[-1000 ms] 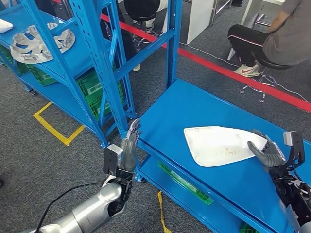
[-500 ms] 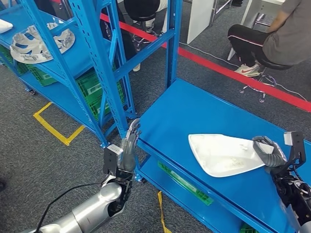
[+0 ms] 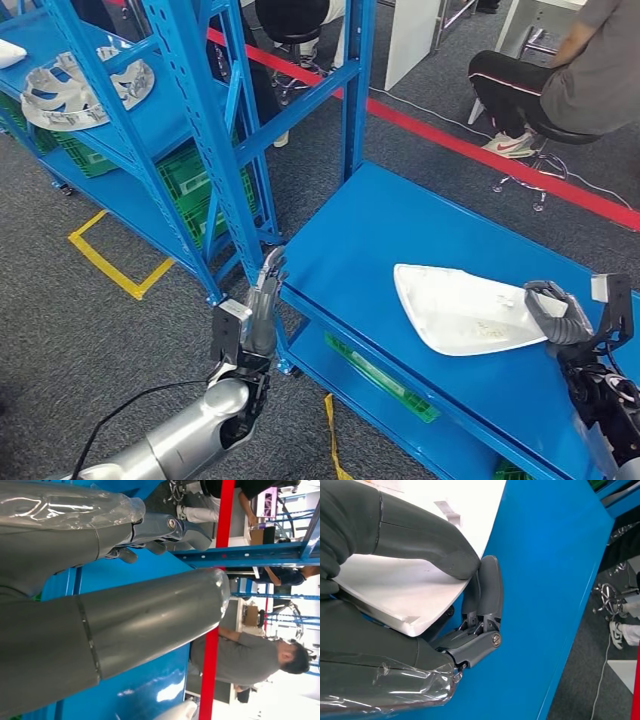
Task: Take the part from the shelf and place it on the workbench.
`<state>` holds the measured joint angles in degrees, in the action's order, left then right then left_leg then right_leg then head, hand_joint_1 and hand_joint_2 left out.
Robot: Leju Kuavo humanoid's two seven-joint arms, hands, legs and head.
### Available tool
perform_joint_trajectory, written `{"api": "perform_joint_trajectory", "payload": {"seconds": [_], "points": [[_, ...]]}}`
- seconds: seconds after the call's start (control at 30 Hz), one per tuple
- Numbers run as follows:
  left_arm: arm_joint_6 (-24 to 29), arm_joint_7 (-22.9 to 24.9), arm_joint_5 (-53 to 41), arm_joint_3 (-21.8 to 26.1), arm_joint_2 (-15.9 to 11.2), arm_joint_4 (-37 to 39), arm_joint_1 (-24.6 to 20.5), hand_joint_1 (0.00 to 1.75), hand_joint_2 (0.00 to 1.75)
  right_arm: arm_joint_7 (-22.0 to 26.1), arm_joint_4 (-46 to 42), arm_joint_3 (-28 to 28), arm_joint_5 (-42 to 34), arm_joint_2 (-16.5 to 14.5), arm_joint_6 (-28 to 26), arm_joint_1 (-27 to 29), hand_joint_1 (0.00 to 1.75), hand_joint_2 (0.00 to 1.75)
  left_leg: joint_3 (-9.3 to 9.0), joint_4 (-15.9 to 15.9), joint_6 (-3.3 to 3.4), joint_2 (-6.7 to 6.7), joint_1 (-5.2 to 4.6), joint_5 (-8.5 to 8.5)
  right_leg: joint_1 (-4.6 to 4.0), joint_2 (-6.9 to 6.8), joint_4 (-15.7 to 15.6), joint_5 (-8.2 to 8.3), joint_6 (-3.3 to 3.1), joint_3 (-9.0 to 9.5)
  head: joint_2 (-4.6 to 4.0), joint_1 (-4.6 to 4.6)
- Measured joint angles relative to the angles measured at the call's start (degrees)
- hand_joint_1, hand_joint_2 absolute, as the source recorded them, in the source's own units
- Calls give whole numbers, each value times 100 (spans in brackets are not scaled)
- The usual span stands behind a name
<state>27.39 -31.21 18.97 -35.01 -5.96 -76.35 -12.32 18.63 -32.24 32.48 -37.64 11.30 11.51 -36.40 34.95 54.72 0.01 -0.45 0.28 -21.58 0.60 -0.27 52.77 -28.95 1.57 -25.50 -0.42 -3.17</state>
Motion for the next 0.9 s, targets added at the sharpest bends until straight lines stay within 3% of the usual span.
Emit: {"api": "perform_joint_trajectory", "payload": {"seconds": [0.4,0.67,0.9], "points": [[24,61,-72,0,-13,-1,56,0,0,171,-305,-161,-326,84,-283,206,175,175,1,0,0,-1,0,0,0,-1,1,0,0,5,0,0],[-1,91,-143,2,-25,-7,115,0,0,115,-1406,-528,-491,288,-455,557,175,175,1,0,0,-1,-1,0,0,-1,1,0,0,4,0,0],[-55,171,-209,4,-33,-15,159,0,0,-55,-2924,-822,-410,369,-637,895,175,175,1,0,0,0,0,0,-1,-1,4,-1,0,1,0,-1]]}}
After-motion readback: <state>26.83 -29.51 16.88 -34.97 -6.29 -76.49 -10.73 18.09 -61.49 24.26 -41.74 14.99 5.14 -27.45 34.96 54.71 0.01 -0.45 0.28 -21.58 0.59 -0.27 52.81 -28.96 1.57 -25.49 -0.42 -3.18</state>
